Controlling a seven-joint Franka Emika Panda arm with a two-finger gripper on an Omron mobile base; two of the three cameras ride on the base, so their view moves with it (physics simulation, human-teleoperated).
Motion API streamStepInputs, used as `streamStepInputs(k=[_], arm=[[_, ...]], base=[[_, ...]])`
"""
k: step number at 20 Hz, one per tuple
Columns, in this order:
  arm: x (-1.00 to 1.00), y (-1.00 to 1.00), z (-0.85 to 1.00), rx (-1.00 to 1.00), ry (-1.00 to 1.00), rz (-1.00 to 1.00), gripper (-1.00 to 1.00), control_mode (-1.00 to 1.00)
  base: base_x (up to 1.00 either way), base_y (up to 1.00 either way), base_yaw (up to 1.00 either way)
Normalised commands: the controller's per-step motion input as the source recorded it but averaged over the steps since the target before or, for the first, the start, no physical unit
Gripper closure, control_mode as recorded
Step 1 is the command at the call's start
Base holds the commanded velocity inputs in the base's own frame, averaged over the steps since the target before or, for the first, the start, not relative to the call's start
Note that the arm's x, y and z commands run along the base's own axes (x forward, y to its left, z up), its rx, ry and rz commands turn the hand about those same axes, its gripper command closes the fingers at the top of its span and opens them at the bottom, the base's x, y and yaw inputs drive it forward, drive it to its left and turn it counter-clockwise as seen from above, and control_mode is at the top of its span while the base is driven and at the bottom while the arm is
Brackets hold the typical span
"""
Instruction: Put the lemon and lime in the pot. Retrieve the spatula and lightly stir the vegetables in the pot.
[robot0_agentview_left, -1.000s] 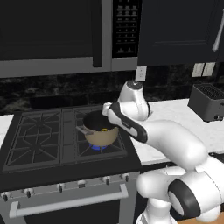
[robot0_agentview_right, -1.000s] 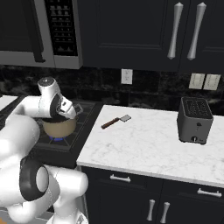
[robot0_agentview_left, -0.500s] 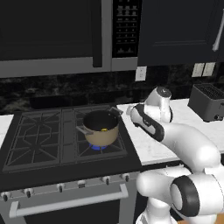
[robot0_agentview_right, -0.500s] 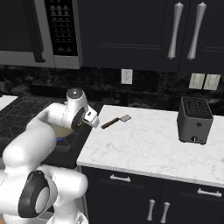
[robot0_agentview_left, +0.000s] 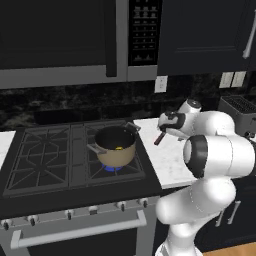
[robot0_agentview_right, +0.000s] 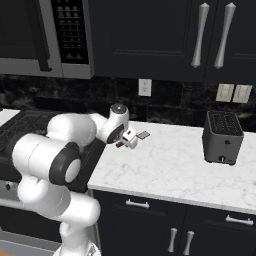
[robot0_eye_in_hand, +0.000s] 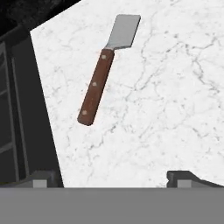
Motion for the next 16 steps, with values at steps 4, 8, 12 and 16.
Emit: streamStepInputs(k=[4, 8, 12, 16], arm=[[0.91, 0.01, -0.53, 0.00, 0.20, -0.05, -1.00, -1.00], [0.64, 0.00, -0.47, 0.00, 0.18, -0.08, -1.00, -1.00], [0.47, 0.03, -0.50, 0.00, 0.10, -0.08, -1.00, -1.00], [0.23, 0.17, -0.44, 0.00, 0.01, -0.05, -1.00, -1.00]], base=[[0.00, 0.00, 0.00], [0.00, 0.00, 0.00], [0.00, 0.00, 0.00], [0.00, 0.00, 0.00]])
